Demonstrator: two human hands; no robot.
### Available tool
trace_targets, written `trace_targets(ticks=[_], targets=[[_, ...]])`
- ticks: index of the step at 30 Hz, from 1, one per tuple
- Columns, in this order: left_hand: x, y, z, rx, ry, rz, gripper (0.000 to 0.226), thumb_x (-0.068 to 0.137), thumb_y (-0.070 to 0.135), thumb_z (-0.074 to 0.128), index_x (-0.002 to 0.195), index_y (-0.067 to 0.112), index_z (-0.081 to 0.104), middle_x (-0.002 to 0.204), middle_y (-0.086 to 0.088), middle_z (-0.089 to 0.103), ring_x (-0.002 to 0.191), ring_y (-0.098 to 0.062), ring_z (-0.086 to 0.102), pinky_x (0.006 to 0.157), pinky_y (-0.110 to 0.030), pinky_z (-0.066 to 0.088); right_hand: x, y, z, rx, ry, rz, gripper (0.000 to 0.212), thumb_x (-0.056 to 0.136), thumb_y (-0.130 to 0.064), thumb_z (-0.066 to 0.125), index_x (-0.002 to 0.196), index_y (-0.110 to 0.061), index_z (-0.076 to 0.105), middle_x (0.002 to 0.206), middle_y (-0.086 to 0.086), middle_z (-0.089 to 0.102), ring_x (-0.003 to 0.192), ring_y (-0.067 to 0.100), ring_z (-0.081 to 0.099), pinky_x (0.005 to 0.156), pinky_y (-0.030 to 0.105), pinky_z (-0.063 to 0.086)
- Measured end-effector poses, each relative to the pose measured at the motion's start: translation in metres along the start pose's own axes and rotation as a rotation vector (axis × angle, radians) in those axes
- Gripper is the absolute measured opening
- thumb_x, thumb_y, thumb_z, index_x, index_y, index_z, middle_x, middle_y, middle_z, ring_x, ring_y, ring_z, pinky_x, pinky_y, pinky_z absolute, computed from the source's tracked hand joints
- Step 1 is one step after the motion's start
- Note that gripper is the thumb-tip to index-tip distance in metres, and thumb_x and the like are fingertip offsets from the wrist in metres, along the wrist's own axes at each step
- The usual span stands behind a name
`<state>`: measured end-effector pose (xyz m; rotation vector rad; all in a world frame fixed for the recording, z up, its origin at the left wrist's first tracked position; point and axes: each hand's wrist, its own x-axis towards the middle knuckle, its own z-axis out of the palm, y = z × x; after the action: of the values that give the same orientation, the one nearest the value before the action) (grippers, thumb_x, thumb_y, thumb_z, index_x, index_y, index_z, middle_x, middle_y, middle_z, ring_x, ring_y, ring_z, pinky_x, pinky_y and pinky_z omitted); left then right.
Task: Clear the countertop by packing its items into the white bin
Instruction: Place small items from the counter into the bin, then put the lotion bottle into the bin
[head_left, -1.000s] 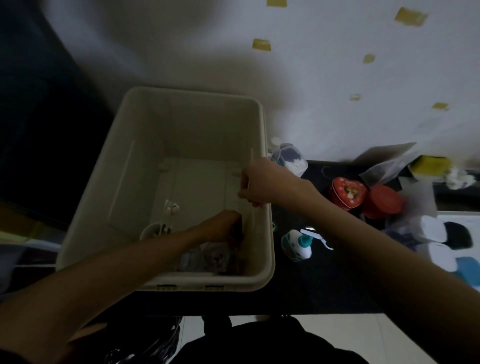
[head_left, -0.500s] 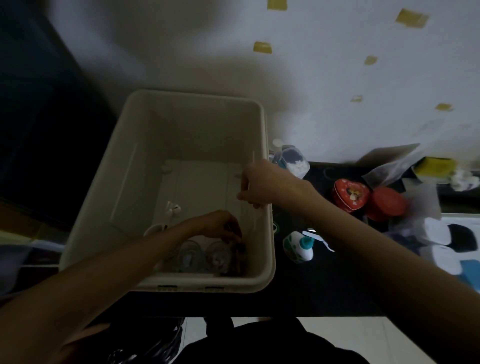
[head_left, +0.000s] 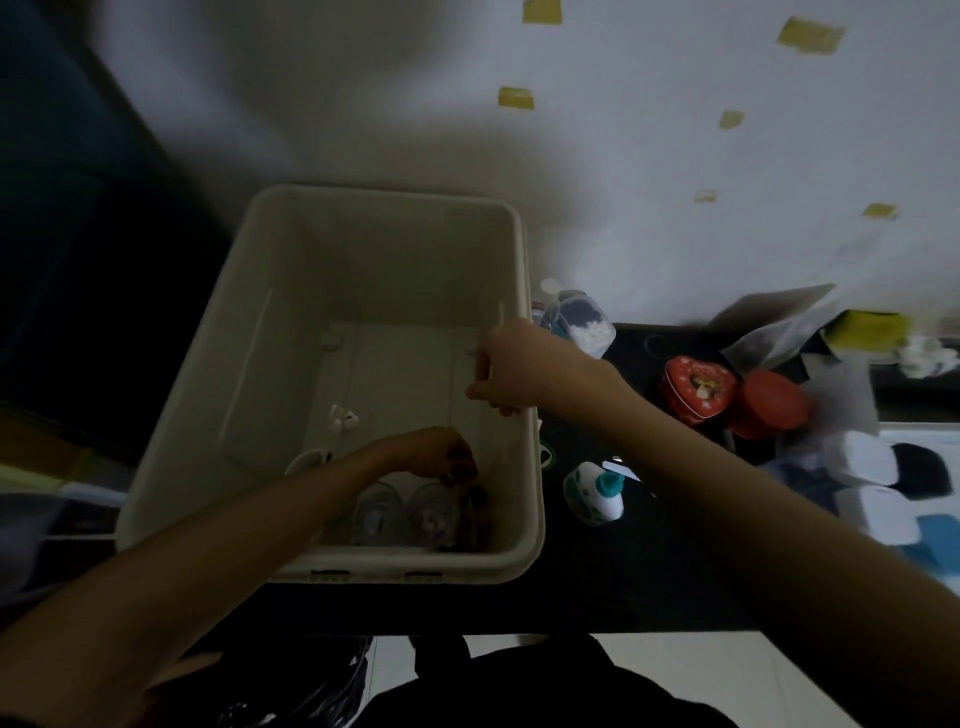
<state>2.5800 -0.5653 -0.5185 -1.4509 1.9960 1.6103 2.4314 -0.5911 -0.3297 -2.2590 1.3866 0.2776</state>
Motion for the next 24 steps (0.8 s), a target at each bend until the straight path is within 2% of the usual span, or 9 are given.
trace_targets(ticks=[4, 7, 12, 14, 16, 18, 20, 22, 24], targets=[[-0.001, 0.001, 0.0, 0.01, -0.009, -0.032, 0.03, 0.095, 0.003, 0.05, 0.122, 0.005, 0.065, 0.122, -0.014, 0.066, 0.108, -0.028, 0.065, 0.093, -0.042, 0.055, -0.009, 0.004, -0.01, 0.067, 0.052, -0.025, 0.027, 0.095, -0.031, 0.06, 0.094, -0.007, 0.072, 0.076, 0.001, 0.074, 0.063, 0.006, 0.071, 0.07, 0.027, 0.061], [-0.007, 0.001, -0.003, -0.017, -0.013, -0.068, 0.033, 0.098, 0.001, 0.042, 0.124, 0.006, 0.061, 0.127, -0.016, 0.061, 0.109, -0.029, 0.063, 0.09, -0.038, 0.056, -0.026, 0.017, -0.024, 0.243, 0.146, -0.051, 0.021, 0.095, -0.028, 0.06, 0.098, -0.01, 0.069, 0.078, -0.001, 0.073, 0.064, 0.004, 0.07, 0.066, 0.02, 0.06], [-0.029, 0.021, -0.024, -0.028, 0.113, -0.039, 0.031, 0.1, 0.002, 0.04, 0.124, 0.006, 0.059, 0.119, -0.013, 0.063, 0.102, -0.027, 0.064, 0.085, -0.035, 0.057, -0.062, 0.076, -0.022, 0.386, 0.332, 0.015, 0.016, 0.093, -0.031, 0.063, 0.098, -0.016, 0.066, 0.077, -0.006, 0.071, 0.062, -0.005, 0.067, 0.065, 0.014, 0.056], [-0.041, 0.035, -0.031, -0.073, 0.234, -0.009, 0.028, 0.102, 0.007, 0.04, 0.12, 0.007, 0.062, 0.11, -0.011, 0.066, 0.097, -0.023, 0.065, 0.081, -0.031, 0.057, -0.073, 0.099, -0.001, 0.392, 0.307, 0.085, 0.013, 0.093, -0.029, 0.062, 0.099, -0.017, 0.065, 0.076, -0.009, 0.069, 0.063, -0.005, 0.066, 0.067, 0.014, 0.055], [-0.051, 0.047, -0.034, -0.089, 0.356, 0.028, 0.026, 0.102, 0.01, 0.042, 0.116, 0.009, 0.064, 0.105, -0.008, 0.069, 0.093, -0.02, 0.067, 0.079, -0.03, 0.057, -0.08, 0.121, 0.028, 0.353, 0.261, 0.147, 0.013, 0.093, -0.029, 0.064, 0.099, -0.018, 0.066, 0.079, -0.009, 0.067, 0.07, -0.001, 0.065, 0.075, 0.022, 0.057], [-0.06, 0.056, -0.032, -0.058, 0.402, 0.042, 0.025, 0.101, 0.009, 0.044, 0.113, 0.011, 0.065, 0.102, -0.006, 0.07, 0.091, -0.018, 0.068, 0.08, -0.032, 0.058, -0.083, 0.139, 0.061, 0.314, 0.17, 0.196, 0.02, 0.088, -0.037, 0.069, 0.101, -0.021, 0.065, 0.09, -0.007, 0.068, 0.079, 0.006, 0.065, 0.08, 0.031, 0.058], [-0.066, 0.065, -0.029, -0.004, 0.444, 0.033, 0.025, 0.1, 0.007, 0.044, 0.111, 0.011, 0.067, 0.1, -0.005, 0.07, 0.088, -0.017, 0.068, 0.078, -0.03, 0.057, -0.085, 0.15, 0.091, 0.251, 0.073, 0.21, 0.034, 0.08, -0.044, 0.074, 0.106, -0.026, 0.063, 0.103, -0.005, 0.063, 0.089, 0.012, 0.063, 0.082, 0.035, 0.055], [-0.072, 0.077, -0.027, 0.014, 0.562, 0.042, 0.026, 0.099, 0.006, 0.044, 0.107, 0.012, 0.068, 0.096, -0.004, 0.071, 0.084, -0.014, 0.066, 0.074, -0.025, 0.052, -0.088, 0.155, 0.115, 0.186, 0.008, 0.192, 0.047, 0.074, -0.039, 0.079, 0.115, -0.029, 0.059, 0.113, -0.003, 0.053, 0.099, 0.017, 0.059, 0.084, 0.033, 0.052], [-0.077, 0.087, -0.025, -0.047, 0.713, 0.077, 0.027, 0.099, 0.005, 0.043, 0.101, 0.015, 0.068, 0.09, -0.001, 0.071, 0.079, -0.013, 0.066, 0.075, -0.026, 0.051, -0.09, 0.158, 0.131, 0.158, 0.014, 0.18, 0.05, 0.075, -0.03, 0.079, 0.119, -0.03, 0.056, 0.116, -0.003, 0.049, 0.103, 0.019, 0.058, 0.082, 0.034, 0.053]])
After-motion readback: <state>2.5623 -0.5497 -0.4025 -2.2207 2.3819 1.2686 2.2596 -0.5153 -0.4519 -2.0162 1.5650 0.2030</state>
